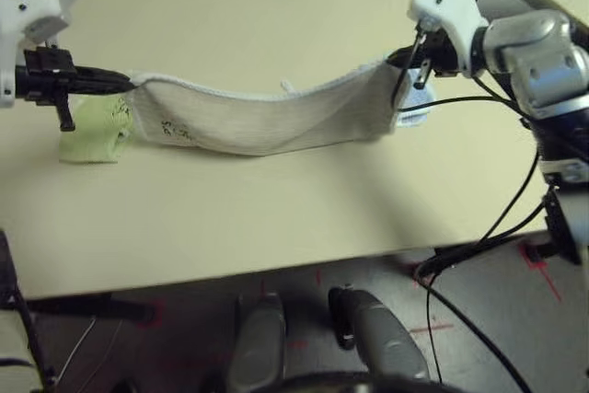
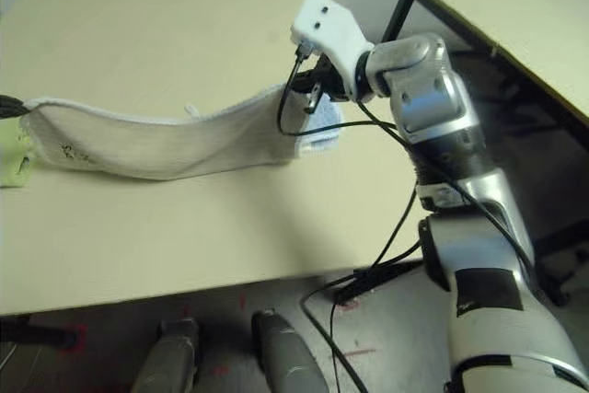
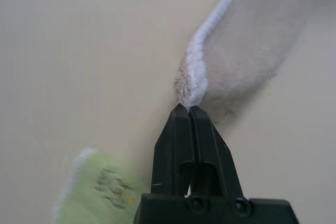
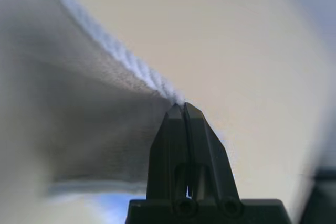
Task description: Fold the towel and set it aside.
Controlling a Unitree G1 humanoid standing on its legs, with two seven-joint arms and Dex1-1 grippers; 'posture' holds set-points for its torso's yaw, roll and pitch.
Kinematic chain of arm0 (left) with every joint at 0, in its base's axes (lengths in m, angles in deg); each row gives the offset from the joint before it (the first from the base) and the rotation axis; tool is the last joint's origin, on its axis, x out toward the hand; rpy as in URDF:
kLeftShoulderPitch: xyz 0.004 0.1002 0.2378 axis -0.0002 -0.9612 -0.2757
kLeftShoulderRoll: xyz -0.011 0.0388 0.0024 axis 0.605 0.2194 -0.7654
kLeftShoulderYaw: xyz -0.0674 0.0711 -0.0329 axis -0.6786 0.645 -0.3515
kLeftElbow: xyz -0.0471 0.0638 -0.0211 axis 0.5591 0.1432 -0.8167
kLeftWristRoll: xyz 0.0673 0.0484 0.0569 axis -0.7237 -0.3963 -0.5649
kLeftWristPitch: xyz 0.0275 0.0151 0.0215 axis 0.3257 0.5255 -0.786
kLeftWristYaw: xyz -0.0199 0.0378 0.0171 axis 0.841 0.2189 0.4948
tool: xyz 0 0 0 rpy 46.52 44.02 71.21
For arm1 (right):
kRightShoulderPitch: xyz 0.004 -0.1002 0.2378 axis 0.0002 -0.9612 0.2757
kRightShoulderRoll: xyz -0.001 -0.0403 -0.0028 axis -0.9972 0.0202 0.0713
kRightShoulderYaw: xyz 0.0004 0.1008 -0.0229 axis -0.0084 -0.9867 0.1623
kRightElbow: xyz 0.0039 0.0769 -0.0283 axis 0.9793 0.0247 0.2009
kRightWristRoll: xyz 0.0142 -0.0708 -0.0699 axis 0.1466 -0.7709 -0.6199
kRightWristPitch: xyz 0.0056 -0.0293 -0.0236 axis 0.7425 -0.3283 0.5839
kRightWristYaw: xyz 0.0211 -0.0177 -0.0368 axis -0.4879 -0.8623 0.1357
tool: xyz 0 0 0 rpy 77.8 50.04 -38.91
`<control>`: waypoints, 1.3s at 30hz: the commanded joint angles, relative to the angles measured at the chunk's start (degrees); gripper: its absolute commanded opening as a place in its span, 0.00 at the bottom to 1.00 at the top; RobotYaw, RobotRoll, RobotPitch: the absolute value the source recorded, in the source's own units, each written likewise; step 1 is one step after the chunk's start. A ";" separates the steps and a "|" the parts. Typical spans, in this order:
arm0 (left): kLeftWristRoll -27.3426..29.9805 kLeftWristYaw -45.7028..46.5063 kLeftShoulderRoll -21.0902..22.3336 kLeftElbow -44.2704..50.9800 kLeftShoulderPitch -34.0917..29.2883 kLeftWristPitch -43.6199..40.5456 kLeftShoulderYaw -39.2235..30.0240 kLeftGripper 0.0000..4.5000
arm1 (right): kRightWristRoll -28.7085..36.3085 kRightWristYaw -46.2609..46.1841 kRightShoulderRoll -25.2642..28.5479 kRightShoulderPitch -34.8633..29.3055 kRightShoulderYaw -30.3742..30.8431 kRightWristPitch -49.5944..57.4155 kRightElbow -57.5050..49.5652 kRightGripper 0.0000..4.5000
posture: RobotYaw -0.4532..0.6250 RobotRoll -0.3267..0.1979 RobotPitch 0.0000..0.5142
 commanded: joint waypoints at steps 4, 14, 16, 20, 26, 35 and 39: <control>-9.83 23.51 -3.92 -13.95 15.33 9.35 2.67 0.01 | -9.21 -21.96 0.67 16.53 -0.89 -23.48 23.58 0.00 | 0.35 0.62 0.34; -13.30 16.50 3.73 -15.01 7.02 23.57 4.23 0.01 | -4.59 -5.62 3.25 -0.41 -3.60 -29.76 14.24 0.00 | 0.33 0.62 0.36; -11.32 13.00 6.09 -14.04 1.40 26.75 2.70 0.01 | -1.73 -0.84 4.59 -9.56 -4.45 -27.20 3.28 0.00 | 0.33 0.62 0.36; -4.09 -0.34 9.52 -10.59 -12.46 32.49 -1.04 0.01 | 5.18 7.16 6.88 -28.72 -5.21 -14.80 -23.45 0.00 | 0.35 0.62 0.36; 13.03 -15.00 10.29 5.48 -38.48 26.76 -11.67 0.01 | 12.08 16.55 12.32 -46.17 -3.80 -2.59 -48.48 0.00 | 0.36 0.62 0.35; 21.39 -11.98 10.75 33.65 -69.82 13.40 -26.30 0.01 | 17.78 25.53 18.29 -50.35 -3.66 6.50 -58.74 0.00 | 0.37 0.62 0.35; 22.73 -11.79 10.20 41.13 -78.16 7.50 -31.54 0.01 | 18.20 27.63 19.42 -49.75 -3.46 7.84 -59.71 0.00 | 0.37 0.62 0.34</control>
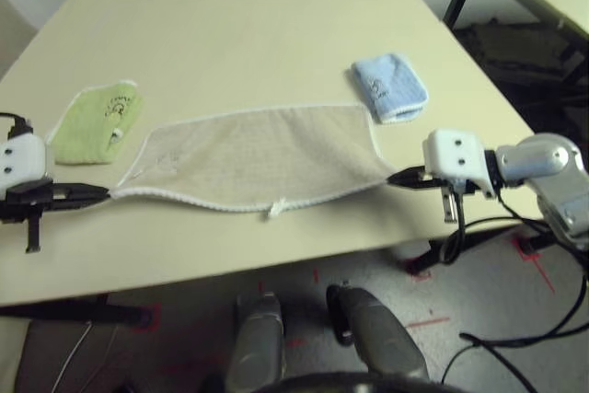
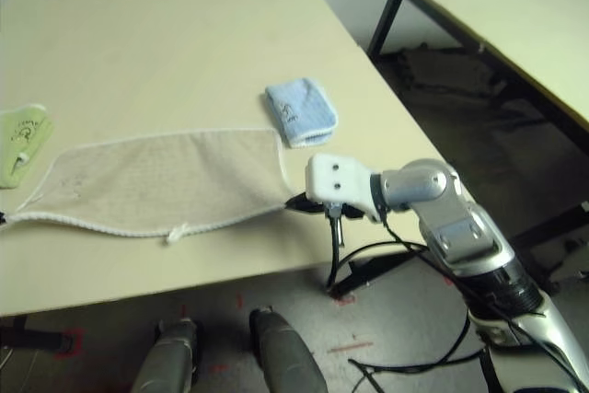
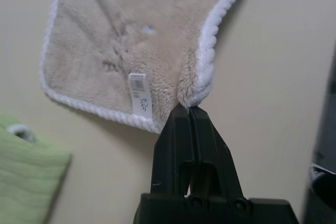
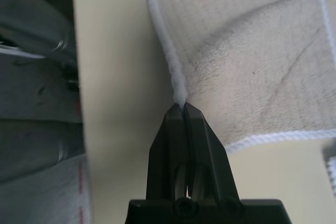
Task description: Fold the towel and set it aside.
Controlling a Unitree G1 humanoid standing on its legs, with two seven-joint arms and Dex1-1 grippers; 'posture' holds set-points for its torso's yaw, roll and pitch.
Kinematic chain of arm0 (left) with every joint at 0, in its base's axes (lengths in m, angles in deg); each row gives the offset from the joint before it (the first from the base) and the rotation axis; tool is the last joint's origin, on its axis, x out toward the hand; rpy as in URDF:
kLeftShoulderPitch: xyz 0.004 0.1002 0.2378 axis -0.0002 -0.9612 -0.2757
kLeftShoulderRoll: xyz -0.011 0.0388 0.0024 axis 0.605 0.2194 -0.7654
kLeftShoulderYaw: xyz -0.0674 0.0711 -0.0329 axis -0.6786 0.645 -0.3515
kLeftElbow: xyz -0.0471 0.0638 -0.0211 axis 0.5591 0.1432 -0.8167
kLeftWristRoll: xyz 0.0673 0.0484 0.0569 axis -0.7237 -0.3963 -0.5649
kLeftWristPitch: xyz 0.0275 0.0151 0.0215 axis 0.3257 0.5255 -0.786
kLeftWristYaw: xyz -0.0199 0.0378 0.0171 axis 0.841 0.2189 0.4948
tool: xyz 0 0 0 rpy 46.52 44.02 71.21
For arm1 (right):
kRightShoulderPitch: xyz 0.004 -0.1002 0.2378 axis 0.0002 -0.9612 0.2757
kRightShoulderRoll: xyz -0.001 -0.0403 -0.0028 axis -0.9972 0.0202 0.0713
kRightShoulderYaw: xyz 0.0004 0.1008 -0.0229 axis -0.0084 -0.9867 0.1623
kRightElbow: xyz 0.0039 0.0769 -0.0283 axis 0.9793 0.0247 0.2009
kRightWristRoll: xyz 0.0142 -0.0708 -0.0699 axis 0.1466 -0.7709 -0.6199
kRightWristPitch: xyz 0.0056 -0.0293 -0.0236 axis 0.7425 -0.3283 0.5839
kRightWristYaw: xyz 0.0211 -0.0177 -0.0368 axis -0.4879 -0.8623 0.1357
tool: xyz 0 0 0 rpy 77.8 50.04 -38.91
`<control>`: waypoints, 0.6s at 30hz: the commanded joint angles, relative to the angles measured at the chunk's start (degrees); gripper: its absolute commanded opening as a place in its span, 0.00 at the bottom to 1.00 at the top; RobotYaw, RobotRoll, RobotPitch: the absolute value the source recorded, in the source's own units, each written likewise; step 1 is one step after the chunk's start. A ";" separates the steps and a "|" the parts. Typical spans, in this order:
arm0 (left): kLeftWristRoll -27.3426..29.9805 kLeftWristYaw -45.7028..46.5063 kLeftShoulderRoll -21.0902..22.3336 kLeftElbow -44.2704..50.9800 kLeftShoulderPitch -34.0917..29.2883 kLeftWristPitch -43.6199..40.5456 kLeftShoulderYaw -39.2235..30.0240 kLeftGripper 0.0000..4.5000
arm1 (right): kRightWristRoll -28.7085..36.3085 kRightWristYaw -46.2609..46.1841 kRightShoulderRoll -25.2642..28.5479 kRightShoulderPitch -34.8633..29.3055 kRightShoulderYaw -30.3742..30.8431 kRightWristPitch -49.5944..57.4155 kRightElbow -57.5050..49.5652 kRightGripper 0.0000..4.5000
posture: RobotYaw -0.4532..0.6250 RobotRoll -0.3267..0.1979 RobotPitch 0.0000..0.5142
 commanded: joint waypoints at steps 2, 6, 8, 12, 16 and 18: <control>1.30 -0.19 -0.17 5.87 -5.46 -4.96 -5.26 0.01 | -0.29 2.36 1.37 1.16 0.34 -0.81 -0.26 0.00 | 0.37 0.62 0.34; -0.05 -1.47 0.51 4.62 -6.99 -3.35 -7.27 0.01 | -2.62 3.86 2.68 2.10 0.47 -4.16 3.10 0.00 | 0.37 0.62 0.34; -0.63 -1.61 0.68 3.38 -6.69 -2.44 -7.43 0.01 | -3.35 4.65 3.36 2.06 0.70 -5.55 4.10 0.00 | 0.37 0.62 0.34; -2.17 -2.20 0.94 1.41 -7.34 0.69 -7.12 0.01 | -4.14 6.37 4.72 1.38 0.81 -6.78 4.43 0.00 | 0.37 0.62 0.35; -2.18 -2.94 0.72 0.83 -8.84 1.81 -7.52 0.01 | -2.93 8.23 6.56 0.26 0.10 -5.08 2.72 0.00 | 0.36 0.62 0.34; -1.88 -3.18 0.58 1.12 -9.51 1.81 -7.61 0.01 | -2.03 8.85 7.10 -0.25 -0.24 -3.92 1.29 0.00 | 0.36 0.62 0.34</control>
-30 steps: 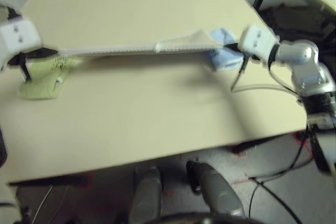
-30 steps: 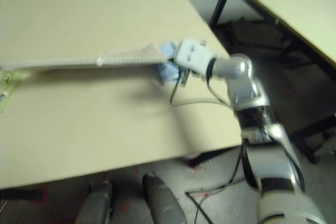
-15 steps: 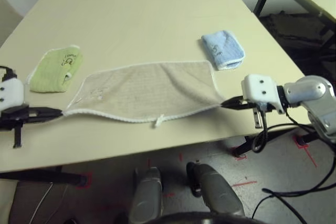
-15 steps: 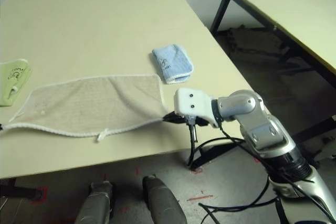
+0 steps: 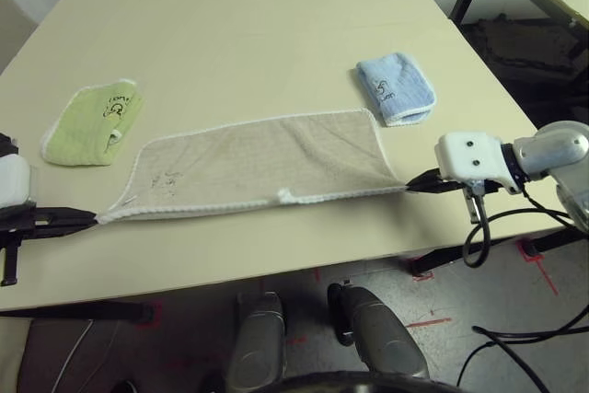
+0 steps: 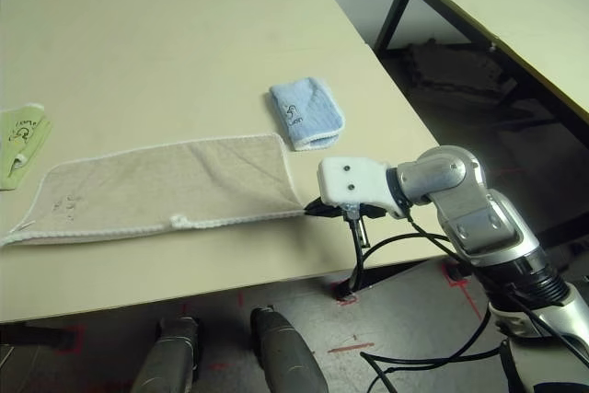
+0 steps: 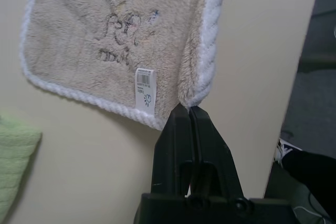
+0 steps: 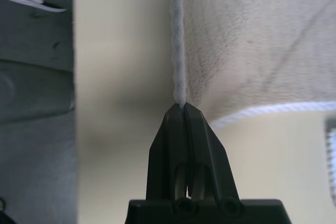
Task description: Fold the towel and set it aside.
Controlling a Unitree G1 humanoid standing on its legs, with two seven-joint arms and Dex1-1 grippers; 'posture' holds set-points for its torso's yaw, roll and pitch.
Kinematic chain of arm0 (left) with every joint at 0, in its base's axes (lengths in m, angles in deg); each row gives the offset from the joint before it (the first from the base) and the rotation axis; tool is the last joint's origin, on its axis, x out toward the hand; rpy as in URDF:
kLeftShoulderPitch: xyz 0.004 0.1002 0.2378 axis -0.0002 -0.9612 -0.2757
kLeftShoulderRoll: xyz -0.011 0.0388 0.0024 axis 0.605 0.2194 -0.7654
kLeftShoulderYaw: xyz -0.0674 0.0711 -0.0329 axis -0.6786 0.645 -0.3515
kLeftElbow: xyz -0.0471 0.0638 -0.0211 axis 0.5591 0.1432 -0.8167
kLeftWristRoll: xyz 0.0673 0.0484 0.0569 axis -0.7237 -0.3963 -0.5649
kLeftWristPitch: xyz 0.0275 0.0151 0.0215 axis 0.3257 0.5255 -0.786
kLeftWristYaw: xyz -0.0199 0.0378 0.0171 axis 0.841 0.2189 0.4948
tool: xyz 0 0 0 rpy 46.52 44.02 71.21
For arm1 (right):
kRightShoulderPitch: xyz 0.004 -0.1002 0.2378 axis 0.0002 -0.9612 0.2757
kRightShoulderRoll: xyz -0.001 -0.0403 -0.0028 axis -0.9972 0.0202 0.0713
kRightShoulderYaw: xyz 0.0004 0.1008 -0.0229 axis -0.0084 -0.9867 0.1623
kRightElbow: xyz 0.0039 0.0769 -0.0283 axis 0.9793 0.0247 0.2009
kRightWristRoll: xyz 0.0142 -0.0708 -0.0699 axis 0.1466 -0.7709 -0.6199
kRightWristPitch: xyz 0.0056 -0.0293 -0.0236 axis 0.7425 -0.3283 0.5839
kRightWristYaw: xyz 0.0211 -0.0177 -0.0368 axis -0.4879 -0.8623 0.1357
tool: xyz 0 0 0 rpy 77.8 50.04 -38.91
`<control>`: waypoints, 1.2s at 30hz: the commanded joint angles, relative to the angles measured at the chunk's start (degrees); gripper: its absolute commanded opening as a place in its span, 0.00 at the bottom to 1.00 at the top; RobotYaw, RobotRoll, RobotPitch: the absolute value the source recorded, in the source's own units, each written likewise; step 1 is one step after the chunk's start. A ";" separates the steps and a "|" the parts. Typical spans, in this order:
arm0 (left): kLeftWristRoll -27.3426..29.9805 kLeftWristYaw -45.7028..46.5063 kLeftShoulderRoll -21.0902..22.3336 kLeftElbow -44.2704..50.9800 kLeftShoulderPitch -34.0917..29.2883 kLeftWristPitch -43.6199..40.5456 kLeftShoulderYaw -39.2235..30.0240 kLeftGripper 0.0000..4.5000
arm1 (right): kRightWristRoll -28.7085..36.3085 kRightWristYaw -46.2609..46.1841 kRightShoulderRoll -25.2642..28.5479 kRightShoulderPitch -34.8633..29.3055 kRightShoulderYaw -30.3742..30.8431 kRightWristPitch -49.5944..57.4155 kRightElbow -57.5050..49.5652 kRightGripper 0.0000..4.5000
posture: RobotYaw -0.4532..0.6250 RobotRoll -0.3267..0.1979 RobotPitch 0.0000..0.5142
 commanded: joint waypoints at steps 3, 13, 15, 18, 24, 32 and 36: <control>-0.46 -1.37 -0.20 -0.05 -2.43 0.19 -1.16 0.01 | 1.21 2.22 2.47 -1.38 -0.52 1.68 -2.88 0.00 | 0.36 0.62 0.34; -0.13 -3.35 0.82 -1.64 -2.88 0.13 -0.55 0.01 | 4.25 2.48 1.46 2.22 -0.41 7.80 -5.19 0.00 | 0.37 0.62 0.34; 0.63 -3.80 1.54 -2.01 -1.60 -1.78 0.47 0.01 | 5.47 2.77 1.08 3.41 -0.20 10.49 -5.40 0.00 | 0.38 0.62 0.34; 1.18 -4.02 4.50 -3.45 -0.03 -0.93 4.79 0.01 | 6.49 3.49 0.06 5.79 0.54 12.99 -4.21 0.00 | 0.39 0.62 0.34; 4.50 -4.02 9.46 -9.54 12.41 0.75 19.45 0.01 | 3.72 8.21 -2.15 12.15 3.93 9.29 5.80 0.00 | 0.37 0.62 0.36; 0.94 -4.02 9.50 -21.65 33.46 6.79 38.60 0.01 | -1.64 10.81 -7.25 21.61 7.59 4.58 24.49 0.00 | 0.36 0.62 0.39; -0.93 -4.02 8.59 -28.79 42.18 8.86 44.20 0.01 | -5.02 10.08 -10.98 28.63 7.90 0.00 36.79 0.00 | 0.36 0.62 0.39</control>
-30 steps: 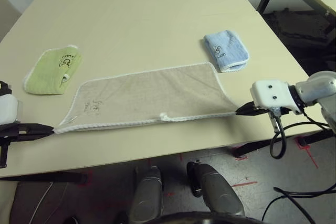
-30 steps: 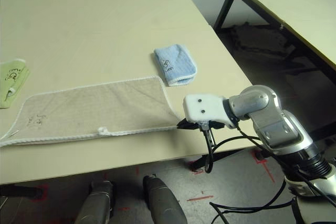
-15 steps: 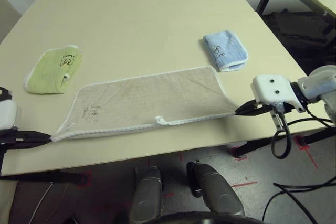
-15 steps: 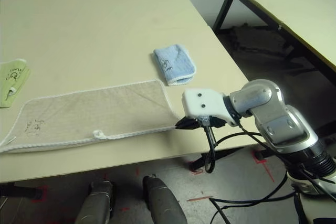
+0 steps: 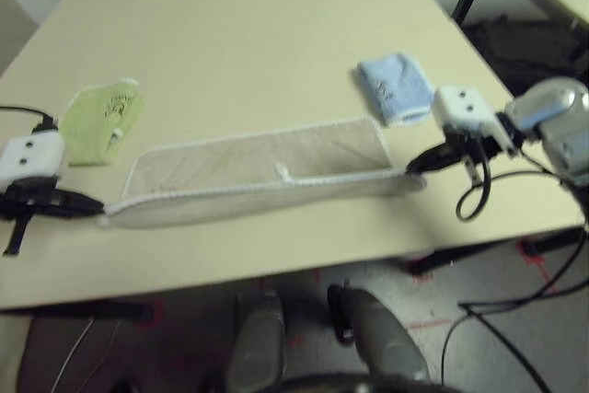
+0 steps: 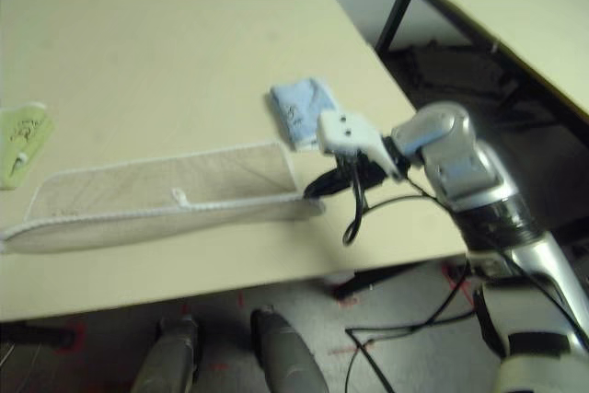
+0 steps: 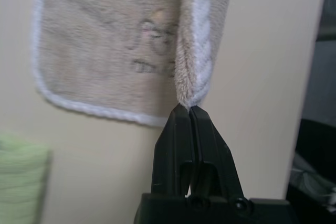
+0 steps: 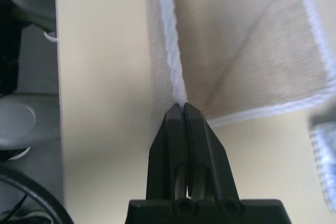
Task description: Fold the towel and set it aside.
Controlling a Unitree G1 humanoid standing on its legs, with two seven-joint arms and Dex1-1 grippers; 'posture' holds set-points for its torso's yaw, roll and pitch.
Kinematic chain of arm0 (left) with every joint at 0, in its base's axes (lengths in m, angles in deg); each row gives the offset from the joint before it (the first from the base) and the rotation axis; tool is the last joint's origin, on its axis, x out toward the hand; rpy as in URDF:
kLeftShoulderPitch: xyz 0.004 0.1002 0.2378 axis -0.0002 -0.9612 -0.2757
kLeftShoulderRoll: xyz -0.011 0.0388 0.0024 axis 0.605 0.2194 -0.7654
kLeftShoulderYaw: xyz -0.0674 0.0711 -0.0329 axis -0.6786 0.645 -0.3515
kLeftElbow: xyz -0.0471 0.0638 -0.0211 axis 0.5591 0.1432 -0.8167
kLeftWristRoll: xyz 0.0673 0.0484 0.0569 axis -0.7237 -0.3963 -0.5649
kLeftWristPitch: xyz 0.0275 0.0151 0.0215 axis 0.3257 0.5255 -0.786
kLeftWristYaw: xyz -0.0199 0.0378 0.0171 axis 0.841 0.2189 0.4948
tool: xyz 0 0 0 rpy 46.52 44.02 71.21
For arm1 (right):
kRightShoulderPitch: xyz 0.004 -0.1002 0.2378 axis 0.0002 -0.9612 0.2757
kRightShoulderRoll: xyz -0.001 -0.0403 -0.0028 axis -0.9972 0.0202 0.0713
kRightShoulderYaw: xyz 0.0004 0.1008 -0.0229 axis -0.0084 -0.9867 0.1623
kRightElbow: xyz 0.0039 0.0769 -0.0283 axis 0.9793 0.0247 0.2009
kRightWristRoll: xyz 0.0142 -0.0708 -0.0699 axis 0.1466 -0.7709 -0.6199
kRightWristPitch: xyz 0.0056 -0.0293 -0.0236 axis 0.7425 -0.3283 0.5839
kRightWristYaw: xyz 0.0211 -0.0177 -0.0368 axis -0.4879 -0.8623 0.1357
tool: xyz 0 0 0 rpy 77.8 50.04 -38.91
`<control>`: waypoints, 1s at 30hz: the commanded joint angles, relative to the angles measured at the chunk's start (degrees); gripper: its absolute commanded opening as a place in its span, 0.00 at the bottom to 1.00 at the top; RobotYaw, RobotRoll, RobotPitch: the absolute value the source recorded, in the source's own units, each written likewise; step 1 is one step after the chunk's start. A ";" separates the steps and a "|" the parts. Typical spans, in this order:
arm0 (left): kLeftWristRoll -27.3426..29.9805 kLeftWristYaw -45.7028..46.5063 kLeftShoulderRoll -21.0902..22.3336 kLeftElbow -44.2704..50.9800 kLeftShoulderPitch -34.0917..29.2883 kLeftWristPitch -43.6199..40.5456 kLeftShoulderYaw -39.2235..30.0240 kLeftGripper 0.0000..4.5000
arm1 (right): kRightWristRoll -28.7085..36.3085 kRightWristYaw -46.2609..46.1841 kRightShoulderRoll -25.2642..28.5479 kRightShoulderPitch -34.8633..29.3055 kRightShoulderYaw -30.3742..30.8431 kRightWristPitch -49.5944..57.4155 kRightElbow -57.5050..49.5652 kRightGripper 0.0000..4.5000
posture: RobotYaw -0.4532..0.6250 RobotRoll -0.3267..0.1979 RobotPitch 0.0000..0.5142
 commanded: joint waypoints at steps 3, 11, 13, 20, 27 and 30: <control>-3.48 -0.31 -1.02 -9.78 8.75 2.22 6.16 0.01 | -5.87 -1.53 -3.87 8.53 0.69 -8.57 17.02 0.00 | 0.36 0.62 0.39; -8.15 -0.31 -2.74 -19.57 16.06 5.07 8.89 0.01 | -10.48 -7.31 -11.15 17.27 -0.19 -21.18 34.80 0.00 | 0.37 0.62 0.40; -9.75 -0.31 -3.28 -21.71 17.25 5.88 8.48 0.01 | -11.37 -9.22 -12.72 18.64 -0.23 -23.78 38.01 0.00 | 0.37 0.62 0.40; -14.70 0.17 -7.40 -26.59 21.18 8.10 4.16 0.01 | -14.21 -14.85 -15.94 21.24 -0.49 -29.18 45.88 0.00 | 0.39 0.62 0.40; -21.43 7.21 -10.10 -28.90 24.63 11.23 2.91 0.01 | -16.33 -19.88 -17.73 22.71 -1.49 -31.32 50.77 0.00 | 0.40 0.62 0.40; -24.08 9.95 -11.24 -29.64 26.08 12.01 2.95 0.01 | -16.89 -21.31 -18.16 22.78 -1.92 -31.55 51.79 0.00 | 0.40 0.62 0.40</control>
